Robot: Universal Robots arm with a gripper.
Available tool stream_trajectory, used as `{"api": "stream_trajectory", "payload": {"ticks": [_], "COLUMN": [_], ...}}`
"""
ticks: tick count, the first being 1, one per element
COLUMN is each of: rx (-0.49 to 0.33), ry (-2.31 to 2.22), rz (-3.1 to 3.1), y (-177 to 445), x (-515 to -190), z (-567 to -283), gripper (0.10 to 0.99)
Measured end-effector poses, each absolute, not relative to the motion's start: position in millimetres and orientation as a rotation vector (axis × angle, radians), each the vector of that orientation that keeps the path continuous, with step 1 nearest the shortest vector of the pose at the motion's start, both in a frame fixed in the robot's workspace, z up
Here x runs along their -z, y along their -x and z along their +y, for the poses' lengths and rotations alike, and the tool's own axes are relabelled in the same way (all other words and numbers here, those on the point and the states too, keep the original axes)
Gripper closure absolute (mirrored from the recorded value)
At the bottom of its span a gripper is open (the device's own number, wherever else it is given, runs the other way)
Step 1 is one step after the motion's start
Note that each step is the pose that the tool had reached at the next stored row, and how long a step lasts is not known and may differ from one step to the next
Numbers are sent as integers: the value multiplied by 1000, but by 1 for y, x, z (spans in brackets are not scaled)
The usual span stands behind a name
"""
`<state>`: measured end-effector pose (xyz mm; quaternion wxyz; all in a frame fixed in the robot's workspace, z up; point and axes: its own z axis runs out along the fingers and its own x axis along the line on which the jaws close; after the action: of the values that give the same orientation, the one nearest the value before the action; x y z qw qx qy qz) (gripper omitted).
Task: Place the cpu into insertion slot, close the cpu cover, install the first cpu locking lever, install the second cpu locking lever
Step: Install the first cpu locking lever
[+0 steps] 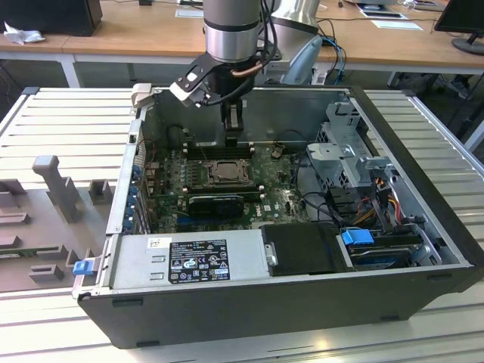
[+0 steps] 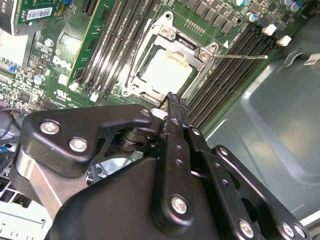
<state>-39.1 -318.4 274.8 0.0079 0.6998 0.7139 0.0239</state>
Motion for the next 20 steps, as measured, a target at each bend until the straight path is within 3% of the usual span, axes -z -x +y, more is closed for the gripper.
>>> {"api": "stream_trajectory", "payload": {"ticks": [20], "rx": [-75], "ry": [-1771], "rz": [2583], "y": [39], "x": [-274], "z": [-318], "gripper": [980]}}
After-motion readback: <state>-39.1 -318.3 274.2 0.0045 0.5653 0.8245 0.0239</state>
